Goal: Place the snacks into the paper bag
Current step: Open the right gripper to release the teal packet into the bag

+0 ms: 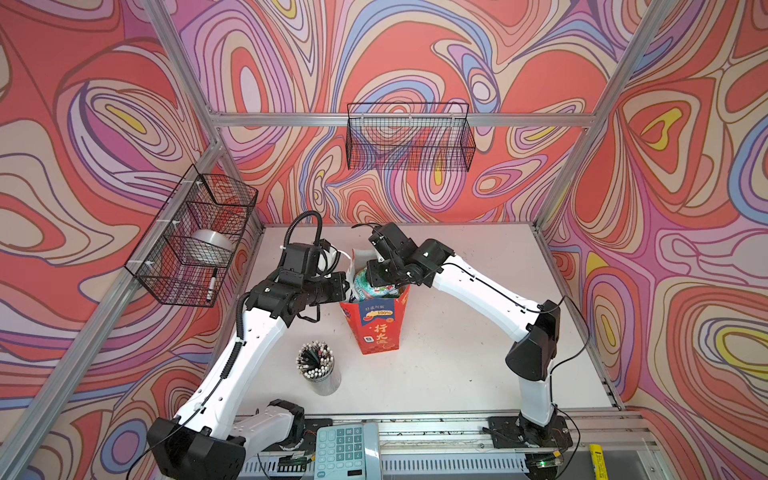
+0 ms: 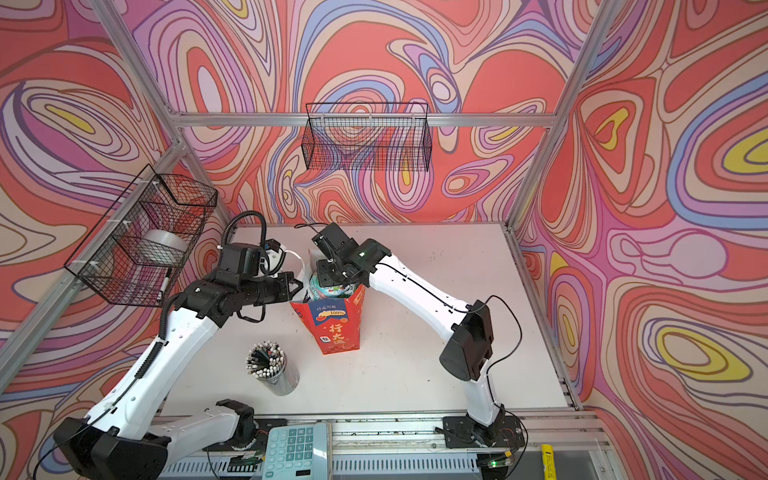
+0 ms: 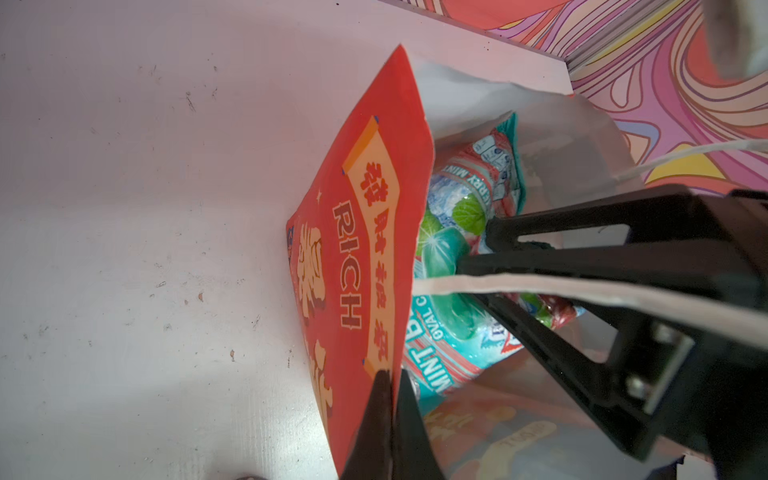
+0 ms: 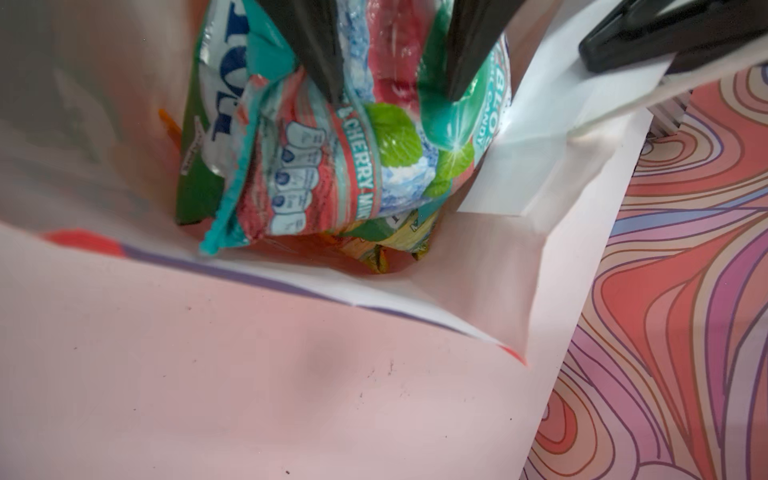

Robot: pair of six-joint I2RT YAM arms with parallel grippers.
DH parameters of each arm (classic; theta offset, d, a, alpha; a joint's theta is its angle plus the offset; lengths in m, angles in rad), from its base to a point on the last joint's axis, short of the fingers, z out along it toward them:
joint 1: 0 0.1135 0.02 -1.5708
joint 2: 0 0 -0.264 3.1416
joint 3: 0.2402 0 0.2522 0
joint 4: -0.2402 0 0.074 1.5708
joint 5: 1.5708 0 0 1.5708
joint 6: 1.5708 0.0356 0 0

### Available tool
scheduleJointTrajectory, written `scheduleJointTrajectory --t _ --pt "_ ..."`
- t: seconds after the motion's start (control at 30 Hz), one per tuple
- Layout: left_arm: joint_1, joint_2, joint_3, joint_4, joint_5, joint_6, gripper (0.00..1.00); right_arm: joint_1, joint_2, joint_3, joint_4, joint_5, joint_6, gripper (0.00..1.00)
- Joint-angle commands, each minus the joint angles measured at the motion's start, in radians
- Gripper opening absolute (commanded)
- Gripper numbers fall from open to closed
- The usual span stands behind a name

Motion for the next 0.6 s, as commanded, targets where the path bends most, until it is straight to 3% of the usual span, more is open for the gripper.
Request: scheduleJointTrajectory --t 0.0,0.13,0.27,0.4,0.5,0.57 --pt "0.003 -0.003 0.009 0.008 0.004 0.020 0.00 -0.009 0.000 -0.064 -0.081 0.074 0.061 0.48" --pt "0.004 -0.008 0.009 0.006 -0.007 0.020 0.00 -0.009 -0.046 -0.175 -0.001 0.057 0.103 0.53" --pt "0.004 -0.005 0.009 0.008 0.000 0.018 0.00 -0.007 -0.093 -0.144 0.010 0.022 0.105 0.59" --pt "0.003 -0.007 0.011 0.005 -0.009 0.019 0.01 -0.007 -0.175 -0.080 0.082 -0.084 0.035 0.68" --pt "0.003 -0.011 0.014 0.002 -0.003 0.020 0.11 -0.006 -0.202 0.034 0.052 -0.166 -0.011 0.88" --pt "0.003 -0.017 0.017 -0.004 -0.011 0.026 0.21 -0.007 -0.206 0.098 0.016 -0.162 -0.037 0.94"
